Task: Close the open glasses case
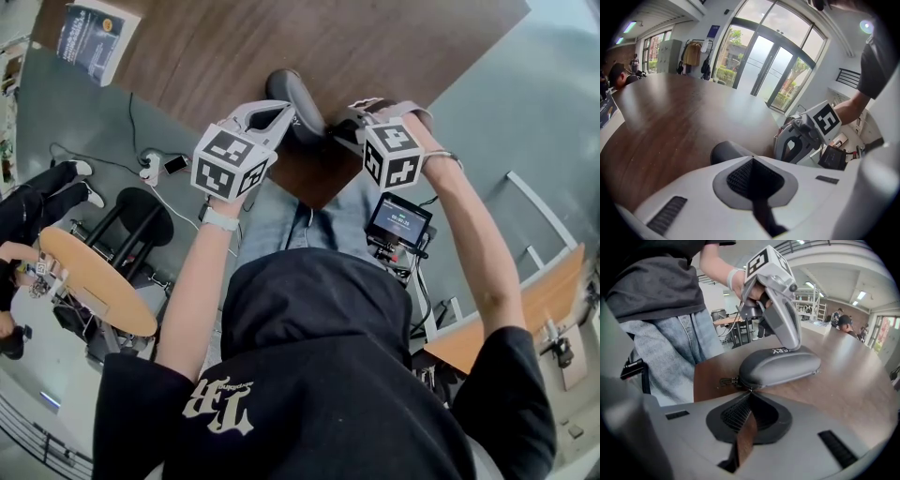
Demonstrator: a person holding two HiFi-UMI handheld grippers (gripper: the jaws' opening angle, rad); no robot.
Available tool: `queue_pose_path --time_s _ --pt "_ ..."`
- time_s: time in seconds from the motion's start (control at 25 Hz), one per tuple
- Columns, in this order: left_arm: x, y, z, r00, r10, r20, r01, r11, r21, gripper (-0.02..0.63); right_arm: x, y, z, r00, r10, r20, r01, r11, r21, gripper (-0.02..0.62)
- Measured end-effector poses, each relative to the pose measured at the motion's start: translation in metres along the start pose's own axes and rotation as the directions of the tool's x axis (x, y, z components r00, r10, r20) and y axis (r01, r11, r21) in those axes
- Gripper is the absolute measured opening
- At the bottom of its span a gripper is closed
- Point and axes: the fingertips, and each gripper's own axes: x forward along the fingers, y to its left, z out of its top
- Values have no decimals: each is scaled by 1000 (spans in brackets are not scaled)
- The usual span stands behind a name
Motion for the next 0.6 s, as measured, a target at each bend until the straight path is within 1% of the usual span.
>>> queue_pose_path --time_s 0.28,0.48,0.6 --pt "-1 -6 0 998 45 -33 -44 999 27 6 -6 7 1 997 -66 -35 68 995 77 -14" --pt "-6 2 -5 998 52 -23 -51 998 41 6 -1 6 10 991 -117 -66 124 984 130 -15" --pt "-2 3 -4 998 57 -17 -56 997 48 6 -1 7 7 986 -141 -85 153 976 156 -15"
